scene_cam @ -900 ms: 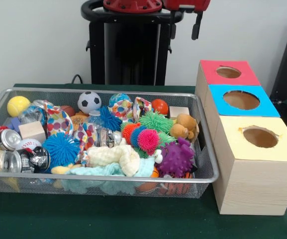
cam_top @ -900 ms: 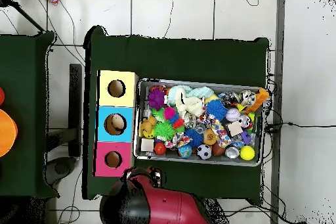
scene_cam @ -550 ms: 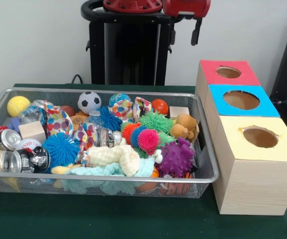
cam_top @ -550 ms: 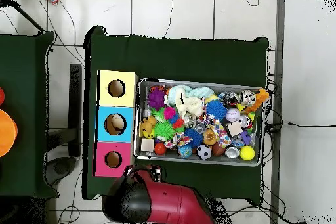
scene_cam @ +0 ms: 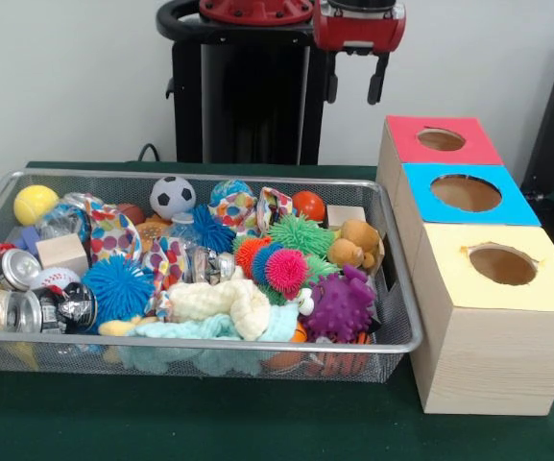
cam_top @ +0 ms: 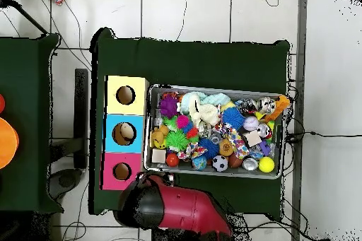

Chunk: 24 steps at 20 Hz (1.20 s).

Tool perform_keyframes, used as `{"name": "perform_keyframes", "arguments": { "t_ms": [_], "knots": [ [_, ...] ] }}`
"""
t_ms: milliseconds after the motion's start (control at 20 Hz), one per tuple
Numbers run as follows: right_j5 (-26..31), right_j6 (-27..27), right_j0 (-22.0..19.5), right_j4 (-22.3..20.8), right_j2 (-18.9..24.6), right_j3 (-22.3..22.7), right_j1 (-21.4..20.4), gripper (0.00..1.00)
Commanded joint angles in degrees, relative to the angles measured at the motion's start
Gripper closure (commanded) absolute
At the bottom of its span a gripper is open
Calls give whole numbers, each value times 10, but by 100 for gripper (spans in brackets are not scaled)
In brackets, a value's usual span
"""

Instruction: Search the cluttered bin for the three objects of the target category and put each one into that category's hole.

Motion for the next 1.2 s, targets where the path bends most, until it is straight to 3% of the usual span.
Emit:
{"name": "perform_keyframes", "arguments": {
  "t_ms": [50, 450, 1200],
  "knots": [
    [-30, 149, 9, 37, -9, -68, 57, 0],
    [-63, 166, 17, 64, -25, -94, 105, 0],
    [-120, 223, 65, 165, -91, -139, 185, 0]
  ]
}}
